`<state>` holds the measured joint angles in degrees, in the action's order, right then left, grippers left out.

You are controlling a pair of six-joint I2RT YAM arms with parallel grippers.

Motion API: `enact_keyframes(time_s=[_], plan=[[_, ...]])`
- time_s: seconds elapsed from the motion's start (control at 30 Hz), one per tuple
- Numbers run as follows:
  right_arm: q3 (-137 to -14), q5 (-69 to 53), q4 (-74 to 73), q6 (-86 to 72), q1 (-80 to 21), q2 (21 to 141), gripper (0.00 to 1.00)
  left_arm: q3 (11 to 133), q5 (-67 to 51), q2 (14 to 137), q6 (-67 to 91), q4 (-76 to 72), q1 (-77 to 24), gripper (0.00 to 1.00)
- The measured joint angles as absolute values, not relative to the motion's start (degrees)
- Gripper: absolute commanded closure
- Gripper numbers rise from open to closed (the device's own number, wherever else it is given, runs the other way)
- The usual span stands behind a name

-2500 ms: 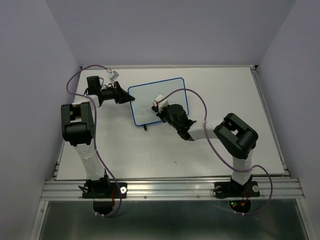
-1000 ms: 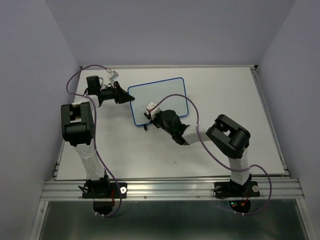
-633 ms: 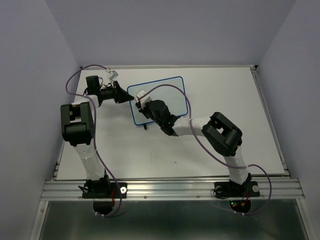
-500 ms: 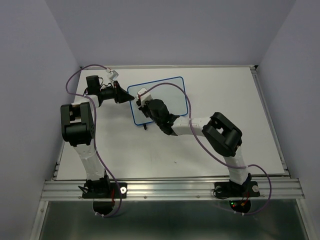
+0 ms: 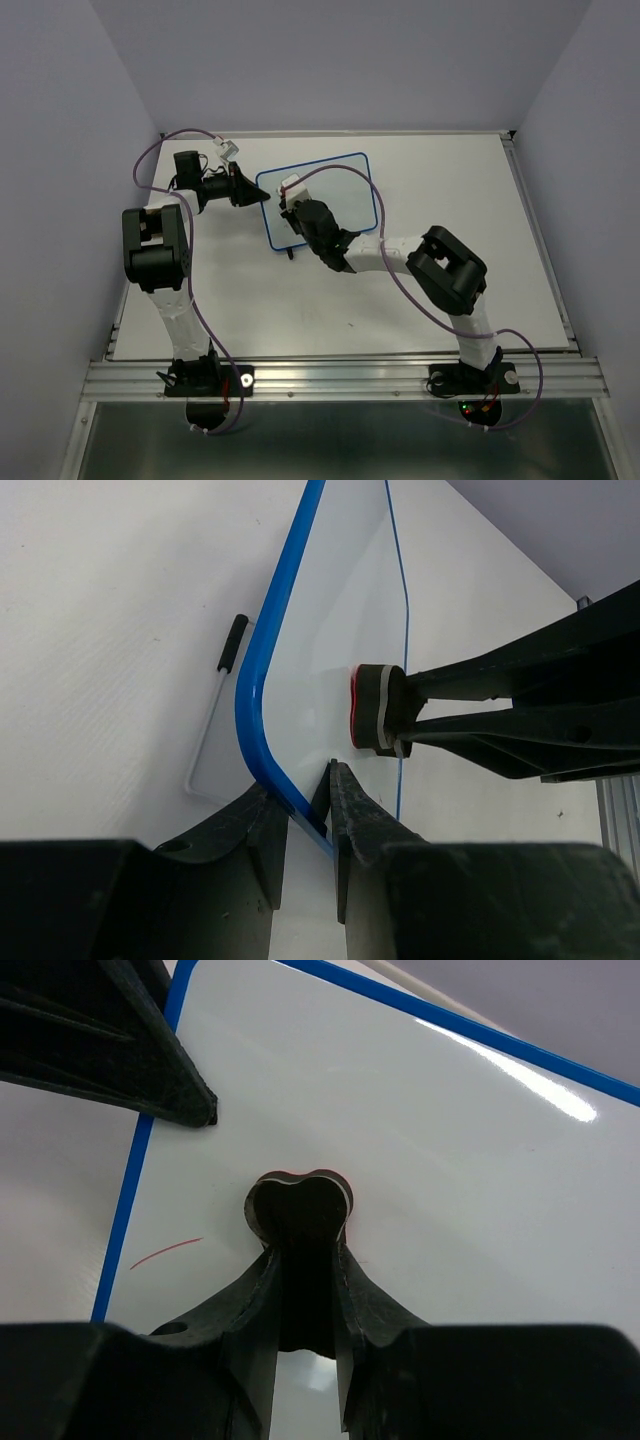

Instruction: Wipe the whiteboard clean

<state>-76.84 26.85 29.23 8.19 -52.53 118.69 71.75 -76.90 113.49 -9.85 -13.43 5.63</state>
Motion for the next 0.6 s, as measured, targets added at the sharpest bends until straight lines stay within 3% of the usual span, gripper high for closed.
enact_keyframes(time_s=[0.6], plan=[[-75.6,11.7,30.2,15.8,-54.0,119.7,0.99,71.7,-76.9,113.5,-9.8,-13.1,5.6,1.00]])
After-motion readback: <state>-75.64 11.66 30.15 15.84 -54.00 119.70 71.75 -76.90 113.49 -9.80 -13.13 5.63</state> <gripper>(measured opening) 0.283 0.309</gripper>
